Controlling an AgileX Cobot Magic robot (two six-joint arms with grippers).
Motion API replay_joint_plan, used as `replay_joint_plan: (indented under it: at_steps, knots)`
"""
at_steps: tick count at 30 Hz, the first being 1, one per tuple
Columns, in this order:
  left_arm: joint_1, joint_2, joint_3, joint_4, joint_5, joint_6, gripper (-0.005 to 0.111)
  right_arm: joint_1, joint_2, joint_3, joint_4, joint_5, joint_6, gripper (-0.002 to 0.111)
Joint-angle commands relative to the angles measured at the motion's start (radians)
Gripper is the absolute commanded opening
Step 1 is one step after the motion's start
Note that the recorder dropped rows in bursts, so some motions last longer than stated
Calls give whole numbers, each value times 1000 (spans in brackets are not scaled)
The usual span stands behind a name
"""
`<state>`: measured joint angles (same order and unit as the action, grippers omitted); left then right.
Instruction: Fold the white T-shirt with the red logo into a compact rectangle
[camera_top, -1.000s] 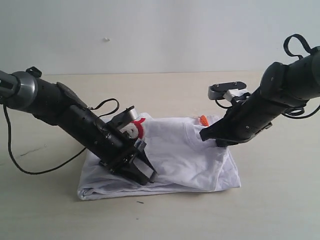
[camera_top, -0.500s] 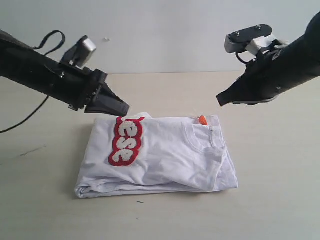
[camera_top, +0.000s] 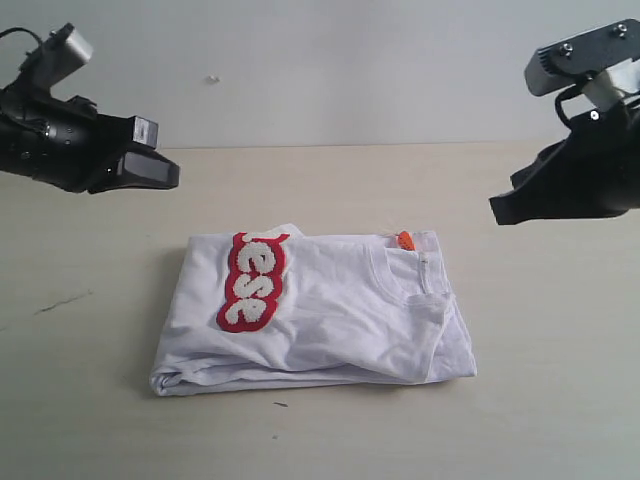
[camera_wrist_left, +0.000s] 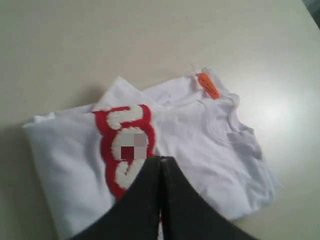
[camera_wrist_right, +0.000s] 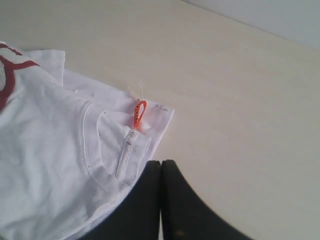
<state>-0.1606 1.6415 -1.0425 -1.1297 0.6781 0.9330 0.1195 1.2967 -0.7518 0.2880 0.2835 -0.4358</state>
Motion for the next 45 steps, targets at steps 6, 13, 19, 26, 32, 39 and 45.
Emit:
replay_joint_plan:
  at_steps: [6, 13, 19, 26, 32, 39, 45]
  knots:
    - [1, -225, 226, -27, -338, 13, 0, -3, -202, 175, 50, -184, -6, 0]
    - [-1, -379, 385, -42, -494, 38, 0, -3, -368, 278, 52, -229, -4, 0]
    - [-1, -506, 488, -63, -578, 34, 0, -3, -514, 355, 52, -235, -4, 0]
    - [-3, -669, 568, -63, -608, 32, 0, -3, -670, 441, 52, -268, 41, 0]
    - [-3, -822, 656, -63, -658, -10, 0, -3, -747, 467, 52, -267, 68, 0]
    - [-3, -952, 696, -63, -617, -10, 0, -3, -762, 467, 52, -261, 101, 0]
    - [-3, -988, 699, -61, -572, -10, 0, -3, -762, 467, 52, -261, 101, 0]
